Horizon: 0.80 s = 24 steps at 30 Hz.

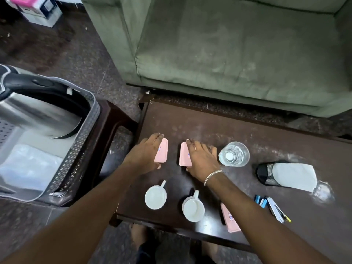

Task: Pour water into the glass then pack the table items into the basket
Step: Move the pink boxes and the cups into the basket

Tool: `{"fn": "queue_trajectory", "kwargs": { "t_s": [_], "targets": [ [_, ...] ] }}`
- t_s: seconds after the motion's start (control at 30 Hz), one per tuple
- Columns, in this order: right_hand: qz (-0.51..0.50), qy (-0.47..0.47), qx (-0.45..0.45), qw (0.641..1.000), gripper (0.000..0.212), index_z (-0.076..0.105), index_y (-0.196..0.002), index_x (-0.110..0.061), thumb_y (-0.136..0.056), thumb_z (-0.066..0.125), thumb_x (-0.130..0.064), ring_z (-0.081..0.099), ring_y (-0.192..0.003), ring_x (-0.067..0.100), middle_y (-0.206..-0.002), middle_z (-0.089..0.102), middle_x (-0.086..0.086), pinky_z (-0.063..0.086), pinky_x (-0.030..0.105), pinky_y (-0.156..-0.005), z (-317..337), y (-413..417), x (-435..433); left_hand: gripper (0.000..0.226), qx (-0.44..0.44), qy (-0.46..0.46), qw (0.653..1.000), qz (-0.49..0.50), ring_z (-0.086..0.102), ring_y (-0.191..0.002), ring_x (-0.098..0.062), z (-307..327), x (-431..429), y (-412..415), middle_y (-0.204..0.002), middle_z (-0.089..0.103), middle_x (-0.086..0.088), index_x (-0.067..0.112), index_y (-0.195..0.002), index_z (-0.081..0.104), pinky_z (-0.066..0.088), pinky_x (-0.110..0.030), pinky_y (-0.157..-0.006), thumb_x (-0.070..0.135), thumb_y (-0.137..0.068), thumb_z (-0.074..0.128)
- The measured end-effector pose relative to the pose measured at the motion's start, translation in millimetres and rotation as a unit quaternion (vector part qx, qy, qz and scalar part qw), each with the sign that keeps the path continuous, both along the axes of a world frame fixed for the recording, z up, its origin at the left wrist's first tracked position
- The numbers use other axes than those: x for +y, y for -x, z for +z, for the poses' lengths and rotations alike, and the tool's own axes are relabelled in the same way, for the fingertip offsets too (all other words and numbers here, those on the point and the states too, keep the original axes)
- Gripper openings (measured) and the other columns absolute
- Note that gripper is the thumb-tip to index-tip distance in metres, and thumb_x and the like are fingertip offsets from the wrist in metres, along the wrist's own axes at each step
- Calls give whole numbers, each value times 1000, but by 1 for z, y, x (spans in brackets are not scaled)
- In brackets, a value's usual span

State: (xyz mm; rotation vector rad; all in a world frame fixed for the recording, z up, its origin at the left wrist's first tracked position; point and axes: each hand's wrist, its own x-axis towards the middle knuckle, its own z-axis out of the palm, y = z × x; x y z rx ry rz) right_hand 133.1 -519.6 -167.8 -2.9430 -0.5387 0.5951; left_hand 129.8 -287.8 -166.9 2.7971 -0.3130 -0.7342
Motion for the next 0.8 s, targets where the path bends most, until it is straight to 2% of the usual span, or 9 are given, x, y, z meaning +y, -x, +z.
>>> {"fn": "queue_trajectory", "kwargs": {
  "t_s": [0.07,0.2,0.47,0.63,0.73,0.8],
  "targets": [
    [-6,-9,-4,1000,102,28,-155,-17,-71,79,-42,43,-133,26,-153,37,1,30,48,-101,-4,-1,-1,115,-7,17,1000,-3,50,-134,-34,-5,0,-3,-164,30,-4,11,-163,22,42,-42,-114,33,-72,90],
    [-28,-24,0,999,100,28,-155,-20,-72,76,-47,43,-130,24,-152,37,-1,28,45,-99,1,0,2,109,-23,31,999,-31,51,-135,-31,-1,8,-5,-157,37,-6,8,-160,28,40,-40,-115,29,-72,88],
    [-30,-95,-31,995,106,29,-155,-23,-66,78,-56,42,-131,22,-148,39,-4,27,44,-100,64,13,67,108,-68,59,995,-30,43,-145,-24,75,78,16,-157,42,-7,6,-157,35,32,-31,-122,23,-66,90],
    [-2,-131,-58,990,107,34,-152,-23,-62,77,-61,45,-126,20,-148,40,-6,27,41,-96,107,22,141,107,-86,68,994,19,45,-143,-22,128,150,43,-157,44,-6,11,-156,38,23,-11,-110,22,-65,91],
    [12,-156,-68,985,105,35,-151,-25,-62,76,-63,45,-126,17,-148,42,-8,23,37,-92,126,31,189,102,-98,61,992,43,53,-132,-23,150,199,62,-151,49,-3,14,-152,43,35,-17,-98,21,-63,93],
    [19,-175,-71,982,103,36,-150,-26,-63,75,-63,45,-127,17,-147,42,-9,24,37,-93,136,41,221,103,-103,50,991,62,55,-131,-24,158,231,73,-151,49,0,18,-152,42,35,-19,-94,25,-64,94]
  ]
}}
